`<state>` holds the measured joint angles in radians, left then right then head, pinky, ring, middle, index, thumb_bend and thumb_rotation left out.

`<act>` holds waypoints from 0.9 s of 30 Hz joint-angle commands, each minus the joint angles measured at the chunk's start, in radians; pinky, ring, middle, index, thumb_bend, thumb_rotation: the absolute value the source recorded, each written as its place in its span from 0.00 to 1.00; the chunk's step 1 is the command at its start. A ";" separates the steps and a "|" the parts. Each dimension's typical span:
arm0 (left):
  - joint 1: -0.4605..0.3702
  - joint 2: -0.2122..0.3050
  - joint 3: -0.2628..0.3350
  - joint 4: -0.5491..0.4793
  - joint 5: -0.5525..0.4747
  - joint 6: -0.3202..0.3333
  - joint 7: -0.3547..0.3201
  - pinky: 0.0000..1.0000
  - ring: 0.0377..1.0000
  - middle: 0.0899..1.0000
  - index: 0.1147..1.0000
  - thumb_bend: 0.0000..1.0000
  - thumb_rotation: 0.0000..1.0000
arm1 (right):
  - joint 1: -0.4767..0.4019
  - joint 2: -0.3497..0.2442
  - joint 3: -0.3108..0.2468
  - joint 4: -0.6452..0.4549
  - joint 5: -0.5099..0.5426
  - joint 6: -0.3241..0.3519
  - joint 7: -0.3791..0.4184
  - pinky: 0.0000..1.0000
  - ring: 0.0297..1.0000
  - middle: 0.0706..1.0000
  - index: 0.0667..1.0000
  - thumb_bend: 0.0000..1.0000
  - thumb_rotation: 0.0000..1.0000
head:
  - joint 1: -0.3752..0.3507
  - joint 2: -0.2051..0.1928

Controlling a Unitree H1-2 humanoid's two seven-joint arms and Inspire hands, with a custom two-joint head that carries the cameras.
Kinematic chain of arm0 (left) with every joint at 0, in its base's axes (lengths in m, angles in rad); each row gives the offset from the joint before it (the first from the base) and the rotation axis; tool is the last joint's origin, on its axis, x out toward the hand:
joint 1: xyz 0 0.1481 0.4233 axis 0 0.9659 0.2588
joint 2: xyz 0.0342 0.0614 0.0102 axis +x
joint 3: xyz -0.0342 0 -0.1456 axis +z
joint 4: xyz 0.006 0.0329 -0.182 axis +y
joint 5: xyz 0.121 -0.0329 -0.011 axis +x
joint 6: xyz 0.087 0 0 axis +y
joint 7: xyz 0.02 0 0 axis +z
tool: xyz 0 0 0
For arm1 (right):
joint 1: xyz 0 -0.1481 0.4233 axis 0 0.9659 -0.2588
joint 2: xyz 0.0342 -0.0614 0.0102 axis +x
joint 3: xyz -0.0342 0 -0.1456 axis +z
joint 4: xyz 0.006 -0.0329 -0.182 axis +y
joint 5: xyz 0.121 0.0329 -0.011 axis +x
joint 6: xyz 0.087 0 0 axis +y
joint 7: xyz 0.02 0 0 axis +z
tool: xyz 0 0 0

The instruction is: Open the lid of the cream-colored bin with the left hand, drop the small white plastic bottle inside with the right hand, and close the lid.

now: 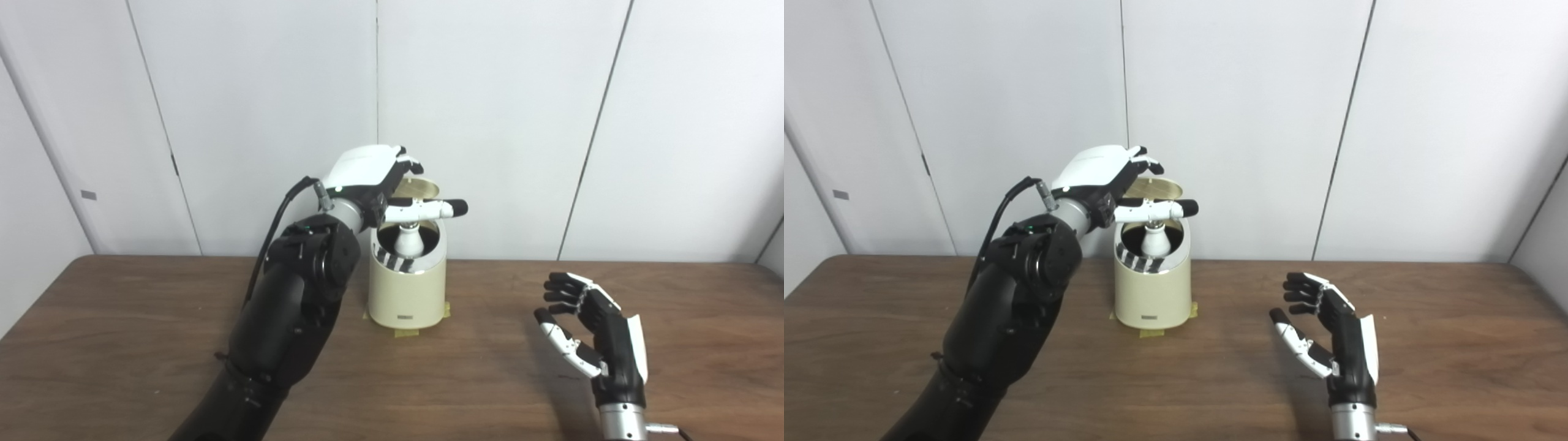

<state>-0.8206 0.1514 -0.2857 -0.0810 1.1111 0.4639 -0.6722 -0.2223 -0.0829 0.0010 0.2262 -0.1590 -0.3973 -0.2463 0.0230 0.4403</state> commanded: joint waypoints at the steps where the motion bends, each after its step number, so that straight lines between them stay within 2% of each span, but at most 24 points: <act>1: -0.038 0.007 0.007 -0.003 0.010 0.002 0.020 1.00 1.00 1.00 0.85 0.96 1.00 | 0.011 0.053 0.014 0.035 -0.021 -0.030 -0.010 0.54 0.61 0.63 0.63 0.25 0.19 | -0.001 0.001; 11: -0.023 -0.001 0.001 0.001 0.040 0.005 0.014 1.00 1.00 1.00 0.85 0.97 0.99 | 0.015 0.057 0.014 0.023 -0.019 -0.017 -0.007 0.55 0.62 0.63 0.63 0.25 0.15 | -0.005 0.007; 19: -0.010 0.026 -0.029 0.004 0.027 -0.022 0.034 1.00 1.00 1.00 0.85 0.98 1.00 | 0.014 0.059 0.016 0.022 -0.035 -0.016 -0.014 0.54 0.61 0.63 0.63 0.24 0.16 | -0.008 0.008; 22: 0.001 0.039 -0.037 0.004 0.012 -0.041 0.051 1.00 0.99 0.93 0.83 0.96 1.00 | 0.013 0.062 0.015 0.019 -0.031 -0.009 -0.013 0.54 0.61 0.63 0.63 0.25 0.16 | -0.009 0.007; 27: 0.016 0.053 -0.043 0.005 -0.005 -0.052 0.064 1.00 0.98 0.89 0.82 0.96 1.00 | 0.010 0.061 0.015 0.027 -0.036 -0.018 -0.015 0.54 0.61 0.63 0.63 0.24 0.11 | -0.009 0.007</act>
<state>-0.7840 0.1856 -0.3275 -0.0788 1.1050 0.4101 -0.6128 -0.2198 -0.0805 0.0009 0.2197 -0.1847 -0.3935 -0.2513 0.0123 0.4464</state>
